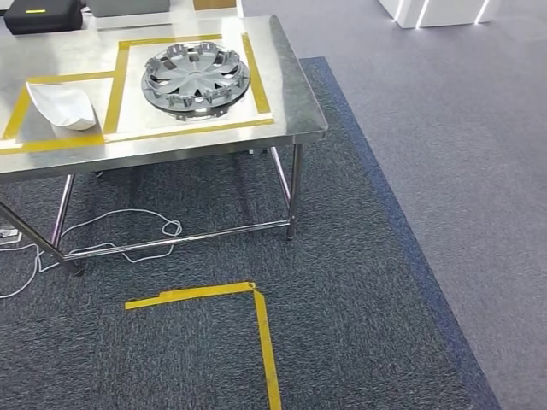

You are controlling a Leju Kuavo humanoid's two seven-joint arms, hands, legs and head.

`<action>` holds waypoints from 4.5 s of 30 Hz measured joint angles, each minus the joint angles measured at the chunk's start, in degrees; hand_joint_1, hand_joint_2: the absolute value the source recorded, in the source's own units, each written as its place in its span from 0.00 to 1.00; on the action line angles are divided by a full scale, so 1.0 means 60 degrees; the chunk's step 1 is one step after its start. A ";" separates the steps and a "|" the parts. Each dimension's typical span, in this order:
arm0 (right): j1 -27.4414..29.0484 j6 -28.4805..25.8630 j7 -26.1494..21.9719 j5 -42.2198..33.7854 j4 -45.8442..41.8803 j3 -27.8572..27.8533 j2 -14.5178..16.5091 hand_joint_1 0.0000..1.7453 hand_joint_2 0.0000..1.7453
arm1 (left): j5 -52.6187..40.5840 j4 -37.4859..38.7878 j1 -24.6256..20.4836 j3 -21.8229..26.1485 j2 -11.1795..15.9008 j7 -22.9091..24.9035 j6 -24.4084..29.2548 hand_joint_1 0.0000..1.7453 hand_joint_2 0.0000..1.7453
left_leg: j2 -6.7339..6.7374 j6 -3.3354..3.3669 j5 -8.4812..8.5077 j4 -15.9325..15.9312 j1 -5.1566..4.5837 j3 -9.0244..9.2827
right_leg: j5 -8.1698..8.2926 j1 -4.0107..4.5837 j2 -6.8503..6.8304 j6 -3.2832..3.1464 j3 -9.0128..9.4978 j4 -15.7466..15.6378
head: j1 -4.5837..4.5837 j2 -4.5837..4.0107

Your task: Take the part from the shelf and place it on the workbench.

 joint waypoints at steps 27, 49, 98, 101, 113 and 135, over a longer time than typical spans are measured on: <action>0.0042 -0.0176 0.0326 0.0456 -0.0214 -0.0207 0.0072 0.00 0.00 | 0.0209 0.0178 -0.0015 0.0097 -0.0067 0.0036 0.0067 0.00 0.00 | -0.0480 -0.0191 0.0014 0.0068 -0.0020 -0.0058 | 0.0567 -0.0008 0.0798 -0.0177 0.0564 -0.1001 | -0.0082 0.0000; -0.1279 -0.0194 -0.1072 0.1393 0.1704 -0.0901 0.0260 0.00 0.00 | 0.0803 0.0201 -0.0141 -0.0335 -0.0160 0.0054 0.0065 0.00 0.00 | 0.0259 -0.0528 -0.1217 0.2419 0.0046 -0.1062 | 0.0453 -0.0048 -0.0249 -0.0426 0.0981 -0.1215 | -0.0163 0.0000; -0.1739 -0.0147 -0.1250 0.1710 0.2810 -0.0947 0.0527 0.00 0.00 | 0.1166 0.0267 -0.0200 -0.1176 -0.0154 0.0121 0.0087 0.00 0.00 | 0.0720 -0.0030 0.0199 -0.0245 -0.0033 -0.0043 | -0.0311 -0.0147 -0.0542 0.0190 -0.0231 0.0748 | -0.0017 0.0000; -0.1759 -0.0173 -0.1253 0.1720 0.2809 -0.0950 0.0527 0.00 0.00 | 0.1188 0.0267 -0.0204 -0.1213 -0.0163 0.0121 0.0086 0.00 0.00 | 0.0995 -0.0208 0.0075 -0.0191 -0.0068 0.0071 | 0.0333 -0.0160 -0.1102 0.0135 0.0700 -0.0919 | -0.0015 0.0000; -0.1645 -0.0218 -0.1199 0.1747 0.2809 -0.0972 0.0527 0.00 0.00 | 0.1263 0.0267 -0.0173 -0.1307 -0.0162 0.0121 0.0090 0.00 0.00 | 0.0192 -0.0399 -0.0856 0.2098 -0.0006 -0.0876 | 0.0444 -0.0042 0.0160 -0.0380 0.0783 -0.1051 | -0.0126 0.0000; -0.1515 -0.0168 -0.1131 0.1686 0.2657 -0.1026 0.0532 0.00 0.00 | 0.1369 0.0278 -0.0235 -0.1444 -0.0169 0.0108 0.0098 0.00 0.00 | 0.1176 -0.0307 -0.0082 -0.0170 -0.0121 0.0260 | 0.0390 -0.0035 -0.0863 -0.0160 0.0753 -0.1059 | -0.0082 0.0000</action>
